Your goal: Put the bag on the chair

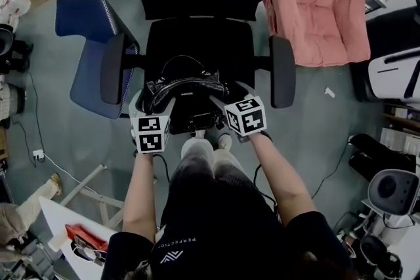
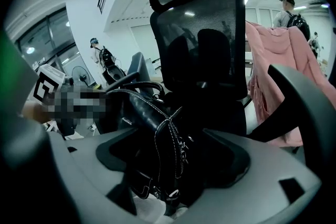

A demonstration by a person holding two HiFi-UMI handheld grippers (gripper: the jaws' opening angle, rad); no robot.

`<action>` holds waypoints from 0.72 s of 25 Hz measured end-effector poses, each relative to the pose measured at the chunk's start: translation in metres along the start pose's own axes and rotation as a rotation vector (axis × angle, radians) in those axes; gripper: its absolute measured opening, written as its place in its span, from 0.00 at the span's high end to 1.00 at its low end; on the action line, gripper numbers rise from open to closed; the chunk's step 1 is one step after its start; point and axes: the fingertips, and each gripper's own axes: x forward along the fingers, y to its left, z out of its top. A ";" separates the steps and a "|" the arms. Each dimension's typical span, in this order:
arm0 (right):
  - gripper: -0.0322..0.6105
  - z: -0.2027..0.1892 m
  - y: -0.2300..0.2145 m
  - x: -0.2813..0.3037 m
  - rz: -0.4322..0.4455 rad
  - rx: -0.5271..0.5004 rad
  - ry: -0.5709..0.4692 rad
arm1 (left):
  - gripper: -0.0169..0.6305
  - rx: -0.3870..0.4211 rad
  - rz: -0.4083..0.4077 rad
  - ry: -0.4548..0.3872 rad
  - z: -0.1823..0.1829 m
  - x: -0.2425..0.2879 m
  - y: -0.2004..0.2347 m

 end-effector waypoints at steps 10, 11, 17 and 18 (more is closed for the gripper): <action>0.42 -0.016 0.007 -0.017 0.012 0.004 -0.007 | 0.33 -0.003 -0.002 -0.016 0.001 -0.012 -0.009; 0.42 -0.017 0.006 -0.019 0.010 0.008 -0.010 | 0.33 -0.005 -0.001 -0.020 0.001 -0.014 -0.010; 0.42 -0.019 0.005 -0.033 0.016 0.029 -0.034 | 0.33 -0.036 0.008 -0.035 -0.001 -0.031 -0.011; 0.42 -0.019 0.005 -0.036 0.018 0.027 -0.036 | 0.33 -0.047 0.008 -0.041 0.000 -0.034 -0.012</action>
